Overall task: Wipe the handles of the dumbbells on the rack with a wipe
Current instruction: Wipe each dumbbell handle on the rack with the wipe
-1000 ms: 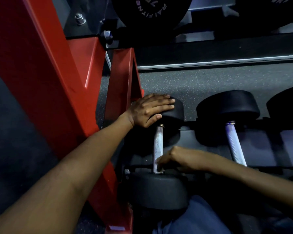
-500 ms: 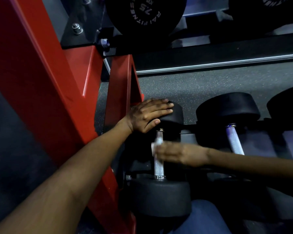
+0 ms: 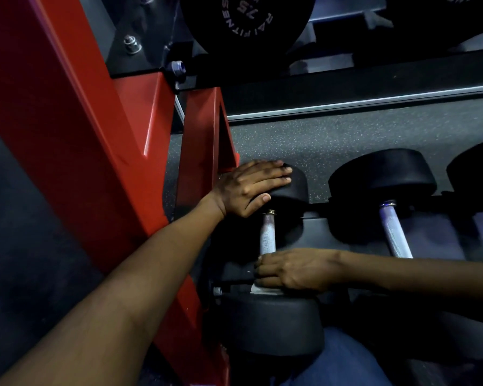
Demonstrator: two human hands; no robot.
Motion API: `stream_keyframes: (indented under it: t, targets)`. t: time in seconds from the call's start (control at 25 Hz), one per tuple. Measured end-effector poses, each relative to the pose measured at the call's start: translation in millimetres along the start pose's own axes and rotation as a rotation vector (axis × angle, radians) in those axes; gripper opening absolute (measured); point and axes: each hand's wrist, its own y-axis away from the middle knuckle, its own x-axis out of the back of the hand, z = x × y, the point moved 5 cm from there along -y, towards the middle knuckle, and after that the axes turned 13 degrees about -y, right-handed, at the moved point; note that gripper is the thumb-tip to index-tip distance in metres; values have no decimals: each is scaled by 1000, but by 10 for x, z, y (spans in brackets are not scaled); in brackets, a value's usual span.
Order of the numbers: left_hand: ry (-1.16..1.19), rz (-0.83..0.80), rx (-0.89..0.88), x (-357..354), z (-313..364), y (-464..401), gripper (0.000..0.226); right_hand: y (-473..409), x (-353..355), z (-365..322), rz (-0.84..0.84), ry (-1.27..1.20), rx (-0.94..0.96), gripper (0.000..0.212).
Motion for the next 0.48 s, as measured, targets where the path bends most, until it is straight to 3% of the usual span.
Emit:
stream_keyframes:
  t: [0.2, 0.36, 0.44, 0.48]
  targets:
    - [-17, -2, 7, 8, -8, 5, 53, 77, 38, 148, -177, -45, 41, 42]
    - [-12, 5, 5, 3, 2, -10, 53, -26, 357, 459, 66, 39, -215, 35]
    - [-16, 12, 0, -2, 8, 5, 52, -91, 114, 223, -8, -16, -270, 35]
    - [-16, 14, -1, -2, 5, 4, 52, -110, 5, 102, -148, -72, -227, 34]
